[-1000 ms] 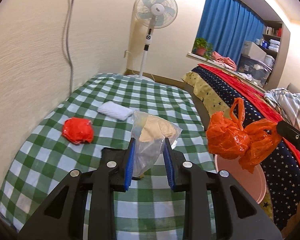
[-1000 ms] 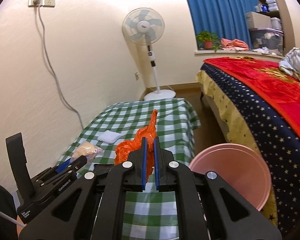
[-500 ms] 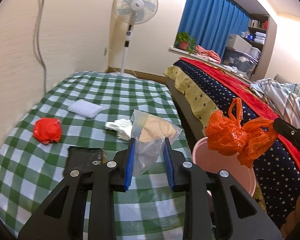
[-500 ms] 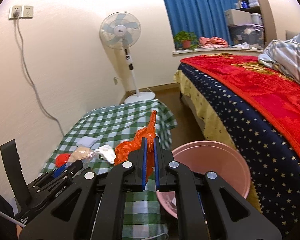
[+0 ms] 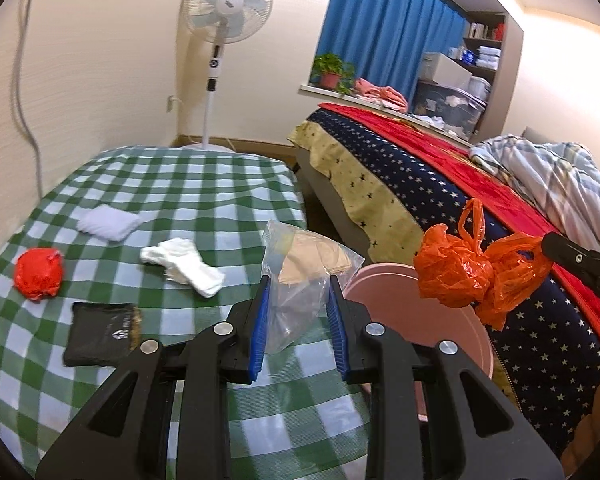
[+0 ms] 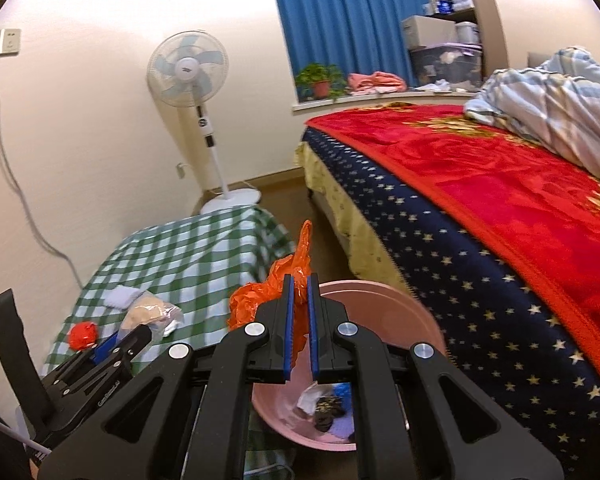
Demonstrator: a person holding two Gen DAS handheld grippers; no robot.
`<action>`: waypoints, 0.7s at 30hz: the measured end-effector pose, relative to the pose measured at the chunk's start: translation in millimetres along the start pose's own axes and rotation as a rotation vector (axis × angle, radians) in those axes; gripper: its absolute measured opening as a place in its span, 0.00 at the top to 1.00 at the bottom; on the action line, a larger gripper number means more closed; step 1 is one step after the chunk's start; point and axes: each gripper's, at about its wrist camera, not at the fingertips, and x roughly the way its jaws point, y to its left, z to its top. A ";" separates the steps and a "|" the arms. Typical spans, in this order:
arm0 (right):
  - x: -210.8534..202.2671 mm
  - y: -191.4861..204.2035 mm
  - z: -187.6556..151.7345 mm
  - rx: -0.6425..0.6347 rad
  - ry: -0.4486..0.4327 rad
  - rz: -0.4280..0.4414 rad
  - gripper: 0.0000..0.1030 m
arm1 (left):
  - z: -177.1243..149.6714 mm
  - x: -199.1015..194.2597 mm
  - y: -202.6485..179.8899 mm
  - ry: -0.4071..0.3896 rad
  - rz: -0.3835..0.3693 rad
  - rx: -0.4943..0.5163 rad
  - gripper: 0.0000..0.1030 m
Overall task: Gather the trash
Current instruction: 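Carry the clear bag and orange bag over the pink bin and release both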
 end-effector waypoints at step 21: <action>11.4 -49.2 -7.3 0.079 0.000 -0.208 0.94 | -16.4 42.9 -65.4 0.052 -0.126 0.131 0.74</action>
